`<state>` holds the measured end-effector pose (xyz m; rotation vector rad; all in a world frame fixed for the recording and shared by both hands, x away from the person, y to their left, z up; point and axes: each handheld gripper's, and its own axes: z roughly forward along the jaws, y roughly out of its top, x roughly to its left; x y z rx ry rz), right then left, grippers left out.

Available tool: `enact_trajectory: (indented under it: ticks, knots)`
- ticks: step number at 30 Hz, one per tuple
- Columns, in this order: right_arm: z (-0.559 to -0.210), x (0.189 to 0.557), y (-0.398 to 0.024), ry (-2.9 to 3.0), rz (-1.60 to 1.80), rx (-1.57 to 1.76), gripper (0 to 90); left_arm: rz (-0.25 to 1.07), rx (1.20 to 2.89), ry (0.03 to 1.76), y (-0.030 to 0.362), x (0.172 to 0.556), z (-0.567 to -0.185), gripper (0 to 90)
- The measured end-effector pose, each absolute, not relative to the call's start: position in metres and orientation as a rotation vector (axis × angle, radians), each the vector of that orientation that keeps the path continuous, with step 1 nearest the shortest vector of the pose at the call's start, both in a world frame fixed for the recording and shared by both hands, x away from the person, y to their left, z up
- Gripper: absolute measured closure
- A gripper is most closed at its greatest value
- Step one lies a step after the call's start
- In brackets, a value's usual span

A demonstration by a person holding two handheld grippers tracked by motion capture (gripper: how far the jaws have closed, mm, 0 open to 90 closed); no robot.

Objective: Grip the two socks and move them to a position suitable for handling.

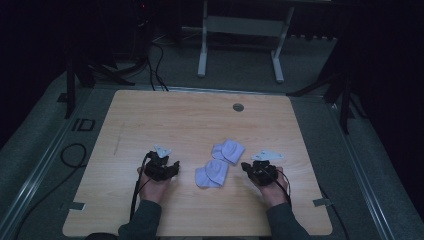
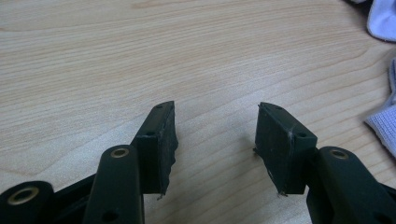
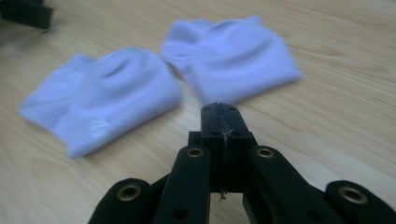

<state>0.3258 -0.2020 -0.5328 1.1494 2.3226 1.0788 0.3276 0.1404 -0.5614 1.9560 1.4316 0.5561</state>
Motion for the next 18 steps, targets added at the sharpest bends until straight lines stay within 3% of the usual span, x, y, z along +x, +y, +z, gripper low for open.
enact_trajectory:
  ticks: [18]
  knots:
    - [-0.543,0.320,-0.154,2.448,1.078,1.002,89.9,0.536,1.979,1.391,0.135,0.324,-0.558,49.5]
